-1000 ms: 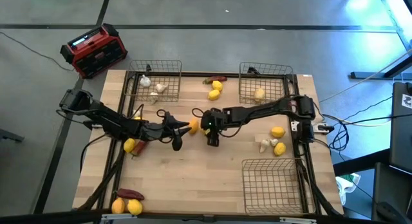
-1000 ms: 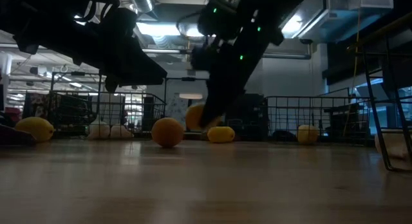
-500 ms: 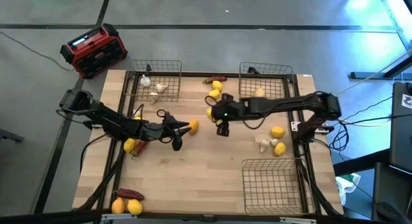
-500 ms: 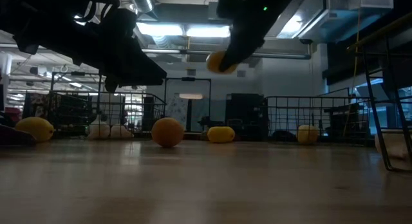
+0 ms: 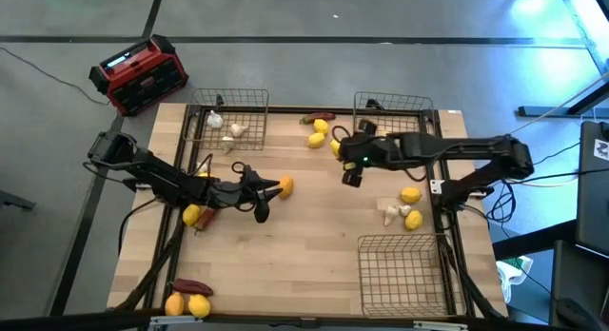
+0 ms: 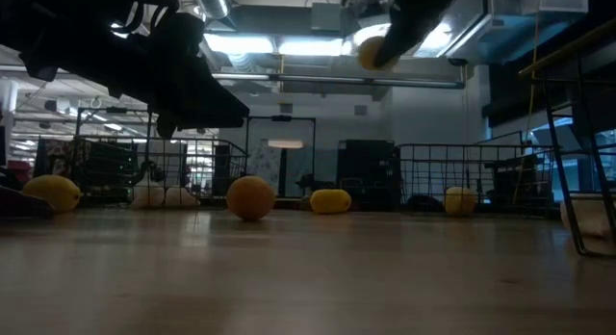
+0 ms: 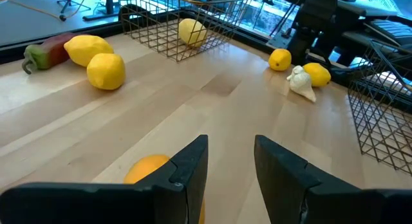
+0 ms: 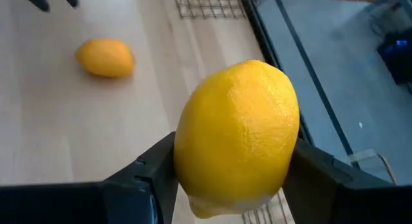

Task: Sort produce into baskets
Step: Put the yellow lemon into the top right wire basket

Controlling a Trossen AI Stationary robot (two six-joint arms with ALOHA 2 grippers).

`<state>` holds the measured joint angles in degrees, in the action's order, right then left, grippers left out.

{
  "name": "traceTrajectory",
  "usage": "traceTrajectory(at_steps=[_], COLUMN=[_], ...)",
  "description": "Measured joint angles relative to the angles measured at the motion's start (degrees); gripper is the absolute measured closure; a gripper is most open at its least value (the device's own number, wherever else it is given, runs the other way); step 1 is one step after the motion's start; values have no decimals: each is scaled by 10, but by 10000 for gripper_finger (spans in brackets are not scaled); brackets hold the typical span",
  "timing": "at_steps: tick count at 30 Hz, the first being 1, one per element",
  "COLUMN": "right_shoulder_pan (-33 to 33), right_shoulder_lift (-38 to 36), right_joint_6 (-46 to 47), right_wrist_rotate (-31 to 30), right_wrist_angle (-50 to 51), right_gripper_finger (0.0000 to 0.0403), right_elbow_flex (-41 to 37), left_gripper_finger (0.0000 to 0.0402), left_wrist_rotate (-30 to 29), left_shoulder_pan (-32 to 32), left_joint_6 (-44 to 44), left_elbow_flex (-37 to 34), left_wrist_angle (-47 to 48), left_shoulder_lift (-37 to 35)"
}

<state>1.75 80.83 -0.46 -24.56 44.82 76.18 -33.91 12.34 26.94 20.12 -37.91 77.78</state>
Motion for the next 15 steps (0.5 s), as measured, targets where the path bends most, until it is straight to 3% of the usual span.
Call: traceTrajectory(at_steps=[15], right_shoulder_pan=[132], right_shoulder_lift=[-89], right_joint_6=[16], right_wrist_rotate=[-4], right_wrist_angle=[115], right_gripper_finger=[189], right_elbow_flex=[0], left_gripper_finger=[279], left_wrist_rotate=[0], left_shoulder_pan=[0], left_joint_6=[0], left_elbow_flex=[0], left_wrist_angle=[0], left_shoulder_lift=[0])
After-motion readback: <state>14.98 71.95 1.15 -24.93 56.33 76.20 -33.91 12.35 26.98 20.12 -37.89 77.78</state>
